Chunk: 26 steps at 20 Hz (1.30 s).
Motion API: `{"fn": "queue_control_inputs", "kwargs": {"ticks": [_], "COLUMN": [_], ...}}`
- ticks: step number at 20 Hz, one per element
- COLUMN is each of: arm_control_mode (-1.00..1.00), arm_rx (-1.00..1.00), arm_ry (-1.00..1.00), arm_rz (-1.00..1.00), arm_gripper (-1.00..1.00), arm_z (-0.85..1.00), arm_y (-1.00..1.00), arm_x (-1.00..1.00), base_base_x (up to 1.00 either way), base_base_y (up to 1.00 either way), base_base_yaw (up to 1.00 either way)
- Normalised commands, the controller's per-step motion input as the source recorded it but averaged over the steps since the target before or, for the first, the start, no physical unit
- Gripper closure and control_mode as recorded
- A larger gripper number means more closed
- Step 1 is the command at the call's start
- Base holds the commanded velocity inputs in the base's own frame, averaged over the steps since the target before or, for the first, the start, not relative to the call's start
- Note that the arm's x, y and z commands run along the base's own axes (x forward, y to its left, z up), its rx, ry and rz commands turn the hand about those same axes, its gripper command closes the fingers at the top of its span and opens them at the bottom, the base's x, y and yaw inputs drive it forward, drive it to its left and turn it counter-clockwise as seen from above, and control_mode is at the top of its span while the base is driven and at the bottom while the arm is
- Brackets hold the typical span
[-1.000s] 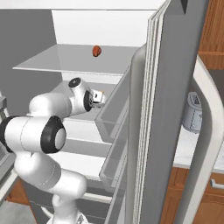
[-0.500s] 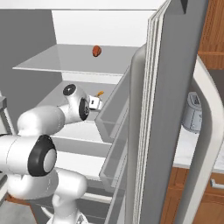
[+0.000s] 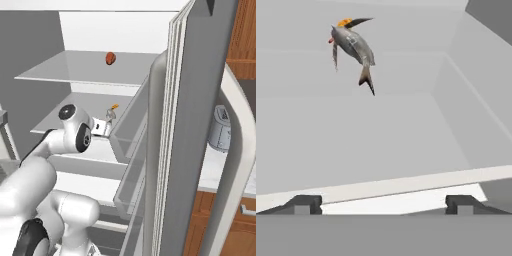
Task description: Transport the fish and onion to the fridge. Place the fish on the rack containing meat and place the onion on the rack containing the vegetable, ensuring meats and vegetables are on different racks.
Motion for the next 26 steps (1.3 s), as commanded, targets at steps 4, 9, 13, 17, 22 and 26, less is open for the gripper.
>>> {"fn": "queue_control_inputs", "kwargs": {"ticks": [4, 9, 13, 17, 22, 26], "arm_control_mode": [-1.0, -1.0, -1.0, -1.0, -1.0, -1.0], "arm_rx": [0.07, 0.03, -0.03, -0.03, 0.02, 0.06], "arm_ry": [0.26, 0.35, 0.11, -0.11, -0.19, -0.26], "arm_rz": [0.0, 0.0, 0.0, 0.0, 0.04, 0.15], "arm_gripper": [-1.0, -1.0, -1.0, -1.0, -1.0, -1.0], "arm_z": [1.0, 1.0, 0.59, 0.43, 0.59, 0.52], "arm_y": [0.0, 0.0, 0.0, 0.0, 0.0, 0.0], "arm_x": [-0.46, -0.48, -0.82, -0.94, -0.85, -0.52], "base_base_x": [0.0, 0.0, 0.0, 0.0, 0.0, 0.0], "base_base_y": [0.0, 0.0, 0.0, 0.0, 0.0, 0.0], "base_base_yaw": [0.0, 0.0, 0.0, 0.0, 0.0, 0.0]}}
